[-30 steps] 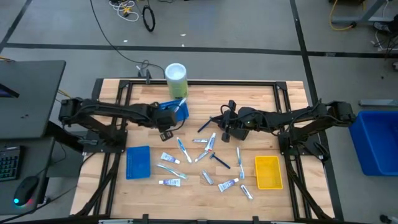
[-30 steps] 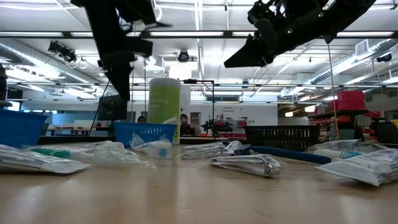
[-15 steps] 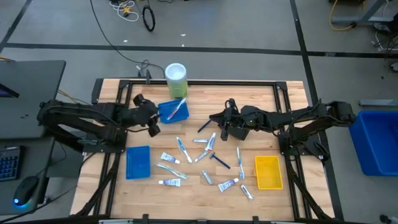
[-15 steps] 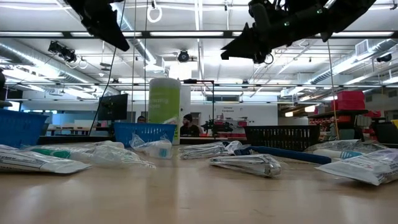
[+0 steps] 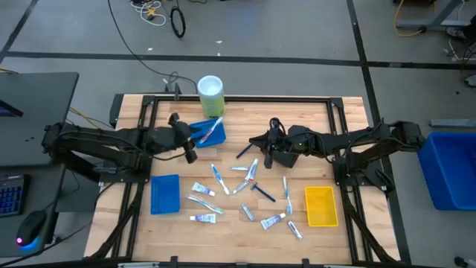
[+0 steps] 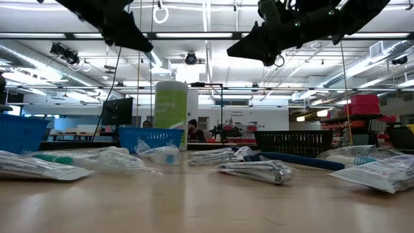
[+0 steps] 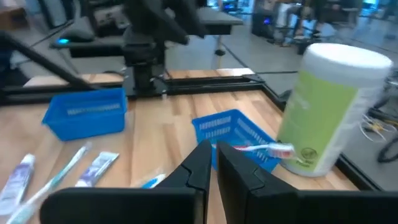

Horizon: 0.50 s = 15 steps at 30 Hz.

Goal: Pick & Place Travel size toiletries
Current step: Put the blue razor into the black bin

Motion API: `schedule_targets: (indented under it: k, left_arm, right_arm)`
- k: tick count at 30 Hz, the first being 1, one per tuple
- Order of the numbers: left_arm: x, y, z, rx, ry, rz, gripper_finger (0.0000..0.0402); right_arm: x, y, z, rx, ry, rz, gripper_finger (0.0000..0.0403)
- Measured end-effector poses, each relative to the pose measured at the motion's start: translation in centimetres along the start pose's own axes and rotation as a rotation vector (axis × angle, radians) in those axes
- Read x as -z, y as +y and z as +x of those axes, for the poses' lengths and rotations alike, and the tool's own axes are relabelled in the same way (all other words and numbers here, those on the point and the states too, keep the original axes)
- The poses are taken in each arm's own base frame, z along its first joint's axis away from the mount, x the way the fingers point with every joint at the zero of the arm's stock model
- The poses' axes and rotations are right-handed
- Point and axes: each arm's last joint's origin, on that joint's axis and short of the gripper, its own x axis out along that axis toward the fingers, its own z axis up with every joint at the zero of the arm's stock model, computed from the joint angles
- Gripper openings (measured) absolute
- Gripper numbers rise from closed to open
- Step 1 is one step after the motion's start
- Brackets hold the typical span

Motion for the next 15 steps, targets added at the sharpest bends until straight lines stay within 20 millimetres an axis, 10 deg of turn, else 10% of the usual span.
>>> schedule_targets:
  k: [10,15]
  left_arm:
    - [-0.5,0.3,0.3,0.031,-0.043,0.010,0.0128]
    - [-0.8,0.5,0.3,0.022,-0.072,0.041,0.0128]
  right_arm:
    - [-5.2,0.5,3.2,-0.128,0.080,-0.156,0.0071]
    - [-4.0,0.4,6.9,-0.118,0.219,-0.160,0.0090]
